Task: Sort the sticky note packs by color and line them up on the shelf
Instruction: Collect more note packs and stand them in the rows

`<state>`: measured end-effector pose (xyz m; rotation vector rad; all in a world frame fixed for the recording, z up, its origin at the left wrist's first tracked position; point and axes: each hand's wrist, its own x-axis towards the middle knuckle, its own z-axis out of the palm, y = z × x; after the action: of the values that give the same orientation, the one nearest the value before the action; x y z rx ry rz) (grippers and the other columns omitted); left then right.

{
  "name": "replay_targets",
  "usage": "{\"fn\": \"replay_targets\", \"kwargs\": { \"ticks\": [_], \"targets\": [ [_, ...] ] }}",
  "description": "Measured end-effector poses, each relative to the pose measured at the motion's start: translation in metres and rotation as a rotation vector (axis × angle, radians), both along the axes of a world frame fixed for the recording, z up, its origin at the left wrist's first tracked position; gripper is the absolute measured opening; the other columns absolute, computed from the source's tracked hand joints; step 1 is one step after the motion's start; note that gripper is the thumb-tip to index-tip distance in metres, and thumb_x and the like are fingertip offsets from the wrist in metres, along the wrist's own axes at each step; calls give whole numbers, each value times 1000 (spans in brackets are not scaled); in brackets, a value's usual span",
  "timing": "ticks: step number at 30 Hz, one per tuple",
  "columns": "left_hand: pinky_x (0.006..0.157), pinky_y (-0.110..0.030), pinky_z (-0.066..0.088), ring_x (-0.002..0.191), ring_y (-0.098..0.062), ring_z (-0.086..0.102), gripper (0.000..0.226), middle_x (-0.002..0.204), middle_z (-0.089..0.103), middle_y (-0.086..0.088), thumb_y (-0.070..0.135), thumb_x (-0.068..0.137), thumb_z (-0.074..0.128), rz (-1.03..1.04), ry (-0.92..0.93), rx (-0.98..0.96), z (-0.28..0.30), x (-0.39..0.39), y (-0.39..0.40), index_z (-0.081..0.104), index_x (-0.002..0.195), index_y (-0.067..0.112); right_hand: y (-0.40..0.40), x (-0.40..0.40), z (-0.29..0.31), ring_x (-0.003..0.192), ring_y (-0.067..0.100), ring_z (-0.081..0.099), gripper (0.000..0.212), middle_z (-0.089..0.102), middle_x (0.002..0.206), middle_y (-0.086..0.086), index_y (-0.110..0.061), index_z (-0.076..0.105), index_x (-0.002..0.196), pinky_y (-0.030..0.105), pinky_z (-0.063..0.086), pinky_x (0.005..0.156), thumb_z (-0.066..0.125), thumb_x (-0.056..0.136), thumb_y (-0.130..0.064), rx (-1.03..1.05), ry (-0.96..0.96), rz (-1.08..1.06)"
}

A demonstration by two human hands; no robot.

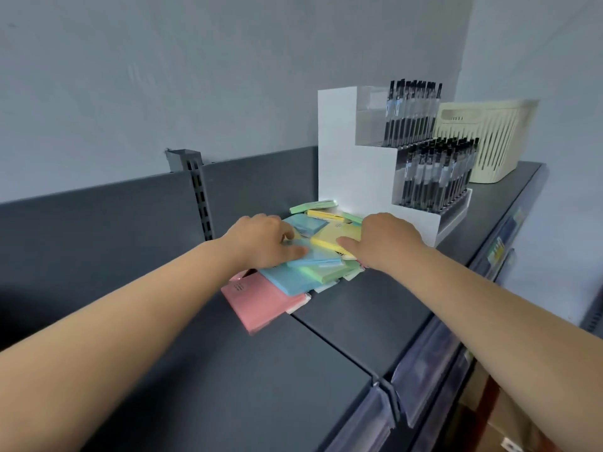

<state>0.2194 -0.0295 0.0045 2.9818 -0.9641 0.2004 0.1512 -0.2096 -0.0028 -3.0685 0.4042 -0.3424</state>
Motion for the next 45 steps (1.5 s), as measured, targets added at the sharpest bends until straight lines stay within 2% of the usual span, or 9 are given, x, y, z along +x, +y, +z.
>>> {"fn": "replay_targets", "kwargs": {
  "ticks": [7, 13, 16, 21, 24, 28, 30, 39, 45],
  "targets": [
    [79, -31, 41, 86, -21, 57, 75, 89, 59, -2, 80, 49, 44, 61, 245, -178, 1, 5, 2, 58, 89, 18, -3, 7, -8, 79, 23, 54, 49, 51, 71, -1, -17, 39, 60, 30, 41, 65, 49, 84, -58, 250, -15, -14],
    [59, -23, 37, 69, -14, 49, 52, 79, 55, 2, 48, 70, 75, 149, 336, -335, 5, -3, 0, 64, 99, 7, 2, 14, -6, 78, 26, 54, 41, 51, 68, 3, -16, 34, 65, 28, 39, 58, 66, 78, -39, 522, -46, -28],
    [61, -21, 38, 75, -13, 51, 53, 85, 56, 4, 46, 69, 76, 183, 327, -361, 6, -9, -2, 59, 104, 10, 3, 16, -1, 76, 27, 53, 44, 47, 68, 3, -15, 33, 66, 28, 42, 67, 71, 76, -35, 594, 0, -25],
    [67, -26, 44, 85, -17, 54, 50, 101, 57, 0, 40, 67, 80, 219, 275, -455, 4, -21, -4, 53, 102, 16, 4, 14, 5, 49, 20, 44, 36, 41, 58, 5, -11, 36, 65, 25, 36, 53, 68, 80, -19, 746, 44, 19],
    [69, -28, 43, 87, -18, 53, 49, 98, 54, 4, 39, 67, 80, 223, 218, -475, 2, -30, -2, 50, 100, 20, 3, 14, -2, 50, 20, 38, 32, 40, 55, 4, -13, 38, 62, 29, 34, 64, 66, 76, -17, 841, -10, 50],
    [68, -28, 45, 83, -16, 51, 47, 102, 55, 1, 26, 70, 80, 212, 186, -555, 7, -44, 3, 49, 103, 15, 4, 3, -7, 47, 15, 36, 17, 46, 44, -5, -16, 56, 64, 23, 28, 50, 67, 75, -10, 1012, -162, 226],
    [61, -22, 43, 74, -11, 50, 42, 103, 55, 0, 17, 72, 78, 235, 196, -615, 13, -54, 10, 50, 102, 16, 8, -7, -5, 52, 12, 41, 6, 57, 62, -3, -14, 67, 79, 24, 26, 47, 65, 79, -7, 1129, -198, 317],
    [55, -18, 56, 75, -12, 63, 37, 90, 65, -1, -11, 80, 59, 393, 250, -948, 25, -120, 76, 63, 109, 12, 48, -35, -5, 75, 13, 59, 20, 66, 90, -1, -12, 61, 103, 26, 50, 68, 54, 88, -1, 1469, -184, 570],
    [50, -17, 54, 72, -14, 60, 27, 86, 62, 1, -11, 80, 60, 559, 93, -1133, 26, -183, 139, 63, 97, 10, 102, -55, 10, 84, 16, 63, 30, 66, 92, -2, -25, 57, 88, 37, 52, 82, 50, 91, 3, 1467, -45, 784]
  ]
}}
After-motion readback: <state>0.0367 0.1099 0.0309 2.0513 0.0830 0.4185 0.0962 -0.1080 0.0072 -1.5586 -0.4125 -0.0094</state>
